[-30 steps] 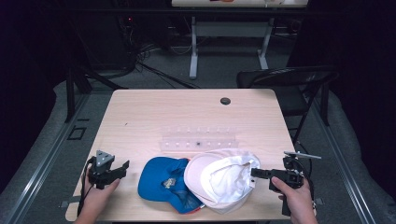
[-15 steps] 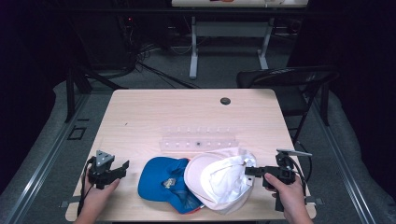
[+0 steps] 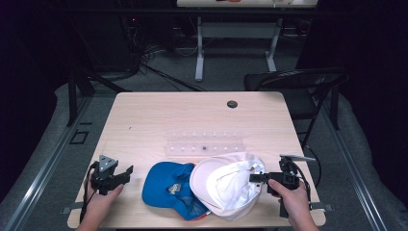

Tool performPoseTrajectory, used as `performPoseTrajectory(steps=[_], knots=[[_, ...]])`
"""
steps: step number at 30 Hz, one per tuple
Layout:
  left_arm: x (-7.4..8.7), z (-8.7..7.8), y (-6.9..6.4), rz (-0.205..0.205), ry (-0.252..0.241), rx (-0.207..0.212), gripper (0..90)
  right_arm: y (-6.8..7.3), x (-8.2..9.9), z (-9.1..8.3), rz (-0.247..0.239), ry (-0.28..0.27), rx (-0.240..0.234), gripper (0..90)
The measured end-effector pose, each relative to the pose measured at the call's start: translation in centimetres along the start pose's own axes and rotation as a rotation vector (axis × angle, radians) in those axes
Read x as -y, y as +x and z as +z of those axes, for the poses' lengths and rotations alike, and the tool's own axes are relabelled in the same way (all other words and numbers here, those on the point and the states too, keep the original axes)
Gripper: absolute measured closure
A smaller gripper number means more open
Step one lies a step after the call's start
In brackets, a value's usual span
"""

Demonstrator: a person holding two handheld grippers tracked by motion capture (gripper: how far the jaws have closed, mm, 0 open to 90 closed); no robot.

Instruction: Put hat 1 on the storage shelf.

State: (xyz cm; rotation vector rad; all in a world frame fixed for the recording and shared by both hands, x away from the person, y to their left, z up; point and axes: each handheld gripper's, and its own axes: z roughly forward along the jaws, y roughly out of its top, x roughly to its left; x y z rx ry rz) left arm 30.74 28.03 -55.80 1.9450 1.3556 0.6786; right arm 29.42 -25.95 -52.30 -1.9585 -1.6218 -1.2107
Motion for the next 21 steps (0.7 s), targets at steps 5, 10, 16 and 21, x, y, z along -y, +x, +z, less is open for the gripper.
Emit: performPoseTrajectory(steps=[5, 10, 16, 21], knots=[[0.0, 0.0, 0.0, 0.000, -0.002, -0.001, 37.2, 0.2, -0.6, -0.8, -0.069, 0.068, 0.067, 77.8], [0.0, 0.0, -0.1, 0.001, 0.000, -0.001, 37.2, 1.1, -1.0, -1.1, -0.108, 0.091, 0.141, 78.4], [0.0, 0.0, -0.1, 0.003, -0.001, -0.003, 37.2, 2.6, -1.7, -1.4, -0.166, 0.109, 0.227, 78.0], [0.0, 0.0, -0.1, 0.004, -0.001, -0.003, 37.2, 4.0, -2.4, -1.5, -0.201, 0.151, 0.293, 78.5]])
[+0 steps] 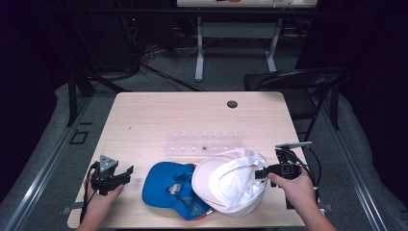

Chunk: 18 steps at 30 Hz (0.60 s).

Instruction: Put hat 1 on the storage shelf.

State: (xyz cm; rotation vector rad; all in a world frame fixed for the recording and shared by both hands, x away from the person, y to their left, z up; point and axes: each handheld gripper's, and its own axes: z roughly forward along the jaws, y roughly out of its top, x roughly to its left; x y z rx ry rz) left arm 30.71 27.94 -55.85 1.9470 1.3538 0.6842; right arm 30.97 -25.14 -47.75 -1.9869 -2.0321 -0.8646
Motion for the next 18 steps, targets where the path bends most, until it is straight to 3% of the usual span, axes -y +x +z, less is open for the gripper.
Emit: performPoseTrajectory(steps=[8, 18], knots=[[0.0, 0.0, -0.1, 0.001, -0.001, 0.001, 37.2, 2.0, -1.2, -0.8, -0.057, 0.044, 0.108, 78.9], [0.0, 0.1, -0.1, 0.001, -0.002, 0.004, 37.2, 5.9, -3.4, -2.7, -0.130, 0.091, 0.236, 79.1]])
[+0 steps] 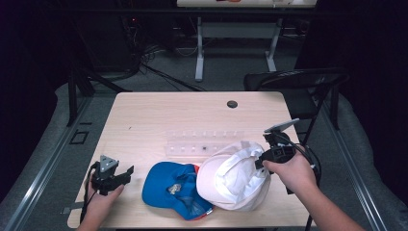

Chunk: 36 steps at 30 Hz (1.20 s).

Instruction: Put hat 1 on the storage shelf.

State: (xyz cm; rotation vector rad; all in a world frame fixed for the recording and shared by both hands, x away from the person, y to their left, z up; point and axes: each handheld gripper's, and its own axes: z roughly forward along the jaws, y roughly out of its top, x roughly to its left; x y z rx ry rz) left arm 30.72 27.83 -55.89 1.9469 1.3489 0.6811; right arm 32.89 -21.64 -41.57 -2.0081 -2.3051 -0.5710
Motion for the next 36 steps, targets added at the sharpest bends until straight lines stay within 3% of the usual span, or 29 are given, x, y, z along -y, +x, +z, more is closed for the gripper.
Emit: performPoseTrajectory(steps=[6, 8, 17, 22, 26, 31, 33, 36], knots=[[-0.1, -0.1, 0.0, 0.007, 0.005, 0.009, 37.2, 2.1, -1.5, -1.7, -0.041, 0.030, 0.063, 79.4], [0.0, -0.1, 0.0, 0.006, 0.004, 0.009, 37.2, 2.8, -2.0, -2.3, -0.035, 0.044, 0.043, 79.5], [0.0, -0.1, 0.1, 0.002, 0.002, 0.011, 37.2, 5.5, -3.7, -4.3, -0.042, 0.071, 0.071, 79.7], [0.0, -0.1, 0.1, 0.002, 0.004, 0.012, 37.2, 6.4, -4.6, -5.5, -0.010, 0.085, 0.050, 80.0], [0.0, 0.0, 0.1, 0.003, 0.004, 0.012, 37.2, 6.3, -4.8, -6.2, 0.037, 0.088, -0.016, 80.2], [0.0, 0.0, 0.0, 0.004, 0.008, 0.011, 37.2, 5.4, -4.8, -6.8, 0.121, 0.094, -0.148, 80.4], [0.0, 0.0, 0.0, 0.005, 0.010, 0.012, 37.2, 4.8, -4.7, -7.0, 0.132, 0.117, -0.195, 80.4], [0.0, 0.1, 0.0, 0.003, 0.013, 0.013, 37.2, 3.8, -4.4, -7.2, 0.178, 0.123, -0.296, 80.4]])
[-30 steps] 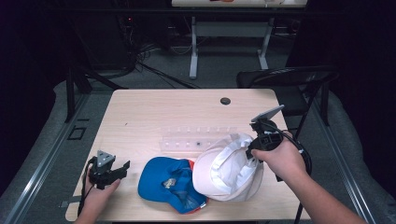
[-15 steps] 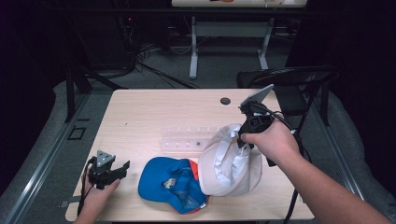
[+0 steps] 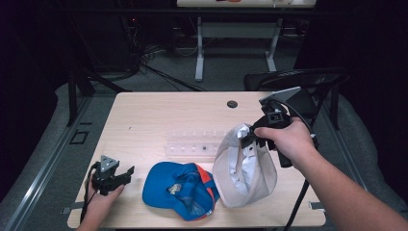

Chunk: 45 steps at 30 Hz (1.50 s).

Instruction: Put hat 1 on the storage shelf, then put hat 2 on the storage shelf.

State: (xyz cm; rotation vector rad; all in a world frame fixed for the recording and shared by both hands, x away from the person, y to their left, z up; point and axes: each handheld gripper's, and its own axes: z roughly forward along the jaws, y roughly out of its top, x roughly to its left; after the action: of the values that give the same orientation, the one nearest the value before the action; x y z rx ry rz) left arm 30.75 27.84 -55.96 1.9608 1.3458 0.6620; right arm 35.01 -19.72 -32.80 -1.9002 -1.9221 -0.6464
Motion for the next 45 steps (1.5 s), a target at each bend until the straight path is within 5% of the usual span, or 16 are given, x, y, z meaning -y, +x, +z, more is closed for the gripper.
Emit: performPoseTrajectory(steps=[2, 3, 12, 28, 45], knots=[[0.0, 0.0, 0.0, 0.001, 0.000, 0.000, 37.2, -0.2, 0.1, -0.1, 0.011, -0.005, -0.018, 80.4], [0.0, 0.0, 0.0, 0.001, 0.003, -0.001, 37.2, -0.6, 0.3, -0.7, 0.032, -0.005, -0.096, 80.4], [0.0, 0.1, -0.3, 0.007, 0.004, -0.025, 38.3, -1.1, 0.8, -2.1, 0.020, -0.068, -0.311, 80.6], [-0.4, -0.6, -0.6, -0.006, -0.043, 0.000, 35.6, 0.4, -1.2, -1.6, 0.013, -0.162, -0.468, 80.7], [-0.5, -0.8, -0.4, -0.015, -0.060, 0.002, 37.1, 3.1, -4.6, 0.2, 0.024, -0.224, -0.535, 80.6]])
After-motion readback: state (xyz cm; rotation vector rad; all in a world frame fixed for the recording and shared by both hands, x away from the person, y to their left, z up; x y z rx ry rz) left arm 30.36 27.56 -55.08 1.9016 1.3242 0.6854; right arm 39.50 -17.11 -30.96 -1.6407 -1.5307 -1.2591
